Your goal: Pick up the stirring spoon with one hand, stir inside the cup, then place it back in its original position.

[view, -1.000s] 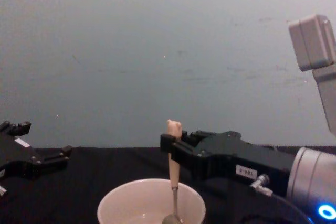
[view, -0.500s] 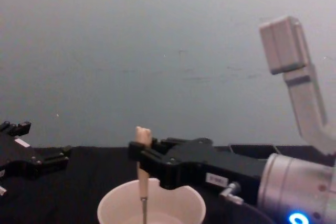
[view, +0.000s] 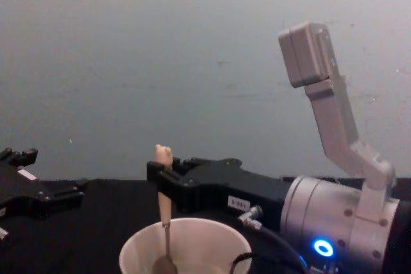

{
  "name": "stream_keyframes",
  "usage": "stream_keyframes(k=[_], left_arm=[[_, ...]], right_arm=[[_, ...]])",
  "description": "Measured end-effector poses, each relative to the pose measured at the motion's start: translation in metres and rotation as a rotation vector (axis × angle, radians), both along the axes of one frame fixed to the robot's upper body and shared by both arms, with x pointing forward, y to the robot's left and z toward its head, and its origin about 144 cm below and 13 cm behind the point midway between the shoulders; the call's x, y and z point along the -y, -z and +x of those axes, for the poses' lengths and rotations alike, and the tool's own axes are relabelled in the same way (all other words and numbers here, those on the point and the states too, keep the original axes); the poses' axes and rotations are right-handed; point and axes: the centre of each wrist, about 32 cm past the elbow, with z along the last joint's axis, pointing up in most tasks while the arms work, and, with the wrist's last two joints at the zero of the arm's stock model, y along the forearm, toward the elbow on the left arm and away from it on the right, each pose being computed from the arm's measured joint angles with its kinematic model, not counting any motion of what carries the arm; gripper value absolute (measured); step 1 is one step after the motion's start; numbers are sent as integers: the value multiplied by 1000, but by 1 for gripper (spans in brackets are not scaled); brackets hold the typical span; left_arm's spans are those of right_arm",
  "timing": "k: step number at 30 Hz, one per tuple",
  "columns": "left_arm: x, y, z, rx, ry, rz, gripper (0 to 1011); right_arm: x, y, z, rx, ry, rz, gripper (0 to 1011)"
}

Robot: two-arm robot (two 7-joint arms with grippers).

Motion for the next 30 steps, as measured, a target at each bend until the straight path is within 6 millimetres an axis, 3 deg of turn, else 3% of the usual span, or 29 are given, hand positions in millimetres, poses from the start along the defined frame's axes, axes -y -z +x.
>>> stream_keyframes(k=[13,30], left_arm=[[0,0,0,0,0,0,1001],[0,0,0,0,0,0,1001]], right_arm=[[8,-1,9,4,61,0,211],[22,0,3,1,75,-10,211]])
